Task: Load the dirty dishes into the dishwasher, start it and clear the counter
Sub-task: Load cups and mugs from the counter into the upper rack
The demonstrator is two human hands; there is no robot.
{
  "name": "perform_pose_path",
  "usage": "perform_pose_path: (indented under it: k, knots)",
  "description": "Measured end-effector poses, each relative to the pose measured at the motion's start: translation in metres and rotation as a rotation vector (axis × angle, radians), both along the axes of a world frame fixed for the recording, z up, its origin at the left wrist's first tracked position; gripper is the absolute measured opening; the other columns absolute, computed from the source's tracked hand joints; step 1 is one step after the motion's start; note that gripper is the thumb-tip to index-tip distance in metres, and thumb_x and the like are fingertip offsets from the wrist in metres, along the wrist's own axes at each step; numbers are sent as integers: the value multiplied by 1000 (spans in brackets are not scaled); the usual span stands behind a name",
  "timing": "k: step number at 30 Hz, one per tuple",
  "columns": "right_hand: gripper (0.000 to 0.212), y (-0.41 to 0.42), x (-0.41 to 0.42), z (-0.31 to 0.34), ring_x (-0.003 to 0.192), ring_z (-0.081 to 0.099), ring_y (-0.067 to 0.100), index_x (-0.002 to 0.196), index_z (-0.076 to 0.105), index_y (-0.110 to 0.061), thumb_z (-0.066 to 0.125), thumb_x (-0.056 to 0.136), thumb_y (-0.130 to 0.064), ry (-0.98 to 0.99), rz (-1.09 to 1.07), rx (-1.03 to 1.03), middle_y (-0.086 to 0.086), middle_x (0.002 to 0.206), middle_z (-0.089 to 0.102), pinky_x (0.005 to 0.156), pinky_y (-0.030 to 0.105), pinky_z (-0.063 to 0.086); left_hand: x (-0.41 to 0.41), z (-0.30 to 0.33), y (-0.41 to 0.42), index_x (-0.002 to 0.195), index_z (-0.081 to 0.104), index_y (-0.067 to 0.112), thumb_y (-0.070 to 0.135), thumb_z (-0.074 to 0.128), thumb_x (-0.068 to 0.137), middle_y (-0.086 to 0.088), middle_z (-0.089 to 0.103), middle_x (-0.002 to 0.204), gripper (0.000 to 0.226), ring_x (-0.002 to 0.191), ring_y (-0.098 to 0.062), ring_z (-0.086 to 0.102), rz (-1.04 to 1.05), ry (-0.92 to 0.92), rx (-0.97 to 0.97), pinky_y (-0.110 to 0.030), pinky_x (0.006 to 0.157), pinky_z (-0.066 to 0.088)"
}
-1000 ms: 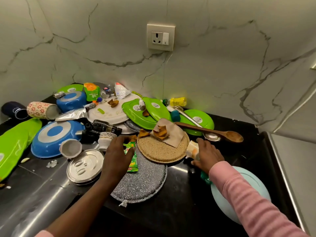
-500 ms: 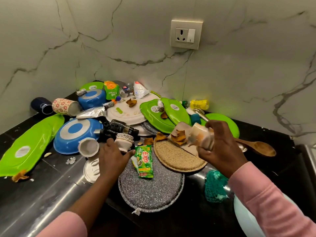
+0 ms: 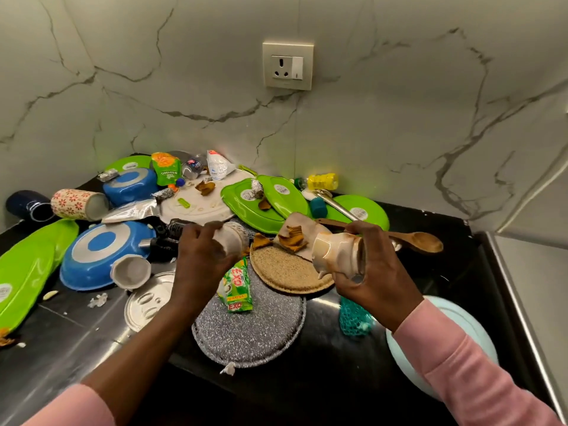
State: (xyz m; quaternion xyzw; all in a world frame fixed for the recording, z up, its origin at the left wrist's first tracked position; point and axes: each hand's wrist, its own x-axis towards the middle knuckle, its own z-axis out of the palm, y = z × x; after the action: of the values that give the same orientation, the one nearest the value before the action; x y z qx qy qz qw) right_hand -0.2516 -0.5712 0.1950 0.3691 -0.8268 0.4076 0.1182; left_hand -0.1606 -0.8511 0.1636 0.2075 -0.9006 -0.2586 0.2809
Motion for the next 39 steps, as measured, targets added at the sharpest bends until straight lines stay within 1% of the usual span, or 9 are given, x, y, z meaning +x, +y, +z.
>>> perform_pose_path:
  k: [4, 11, 15, 18, 22, 24, 28, 31, 39]
  knots:
    - [67, 27, 42, 7, 106, 47, 19, 121, 47, -13, 79, 63, -19, 15, -93, 42, 1, 113, 47, 91, 28, 42, 12, 22, 39, 121, 62, 14, 22, 91, 60, -13, 48, 110, 69, 104, -31, 50, -211, -9, -64, -34, 87, 43]
    - [67, 78, 145, 15, 105, 47, 22, 123, 48, -12, 71, 62, -27, -1, -218, 61, 4, 119, 50, 92, 35, 44, 78, 49, 107, 121, 63, 13, 28, 91, 60, -10, 52, 111, 68, 102, -24, 52, -404, 58, -48, -20, 83, 35]
    - [65, 125, 227, 11, 108, 45, 12, 123, 48, -15, 77, 65, -24, -11, -255, 49, -2, 121, 42, 94, 22, 42, 149, 56, 154, 101, 59, 11, 33, 91, 58, -4, 57, 99, 58, 87, -17, 51, -550, 36, -80, -23, 68, 32]
    - [65, 163, 280, 9, 106, 46, 5, 123, 50, -13, 76, 65, -27, -46, -309, 40, 1, 120, 44, 90, 8, 37, 187, 53, 191, 101, 59, 15, 32, 91, 57, 2, 55, 96, 57, 84, -17, 52, -687, -22, -83, -31, 66, 42]
    - [64, 245, 349, 6, 106, 45, -4, 124, 51, -11, 74, 66, -26, -108, -479, 28, 2, 119, 47, 87, 1, 32, 223, 40, 268, 99, 59, 21, 37, 91, 55, 11, 52, 93, 56, 74, -6, 48, -915, -100, -84, -11, 63, 36]
    - [66, 287, 380, -3, 106, 43, -11, 126, 50, -13, 79, 67, -20, -139, -577, 39, 0, 118, 46, 86, -1, 31, 237, 29, 307, 97, 58, 23, 40, 91, 54, 12, 53, 92, 57, 76, -7, 49, -1032, -136, -79, -14, 63, 36]
    - [68, 358, 422, -44, 103, 45, -7, 126, 48, -15, 81, 67, -7, -235, -753, 66, -1, 119, 44, 85, 1, 35, 255, -8, 370, 98, 57, 25, 39, 90, 56, 14, 53, 94, 56, 79, -7, 51, -1159, -191, -14, -17, 65, 39]
    - [65, 393, 432, -93, 110, 47, 13, 125, 48, -15, 74, 66, -13, -310, -837, 98, 0, 120, 43, 91, 19, 41, 259, -39, 409, 99, 53, 32, 39, 88, 60, 18, 50, 96, 53, 85, -1, 50, -1184, -288, 35, -16, 64, 37]
    - [65, 449, 370, -238, 107, 50, 28, 120, 51, -9, 81, 61, -7, -479, -926, 139, 10, 120, 47, 89, 37, 47, 224, -109, 482, 107, 55, 26, 35, 89, 60, 16, 51, 102, 58, 92, 2, 52, -1078, -357, 103, -12, 67, 43]
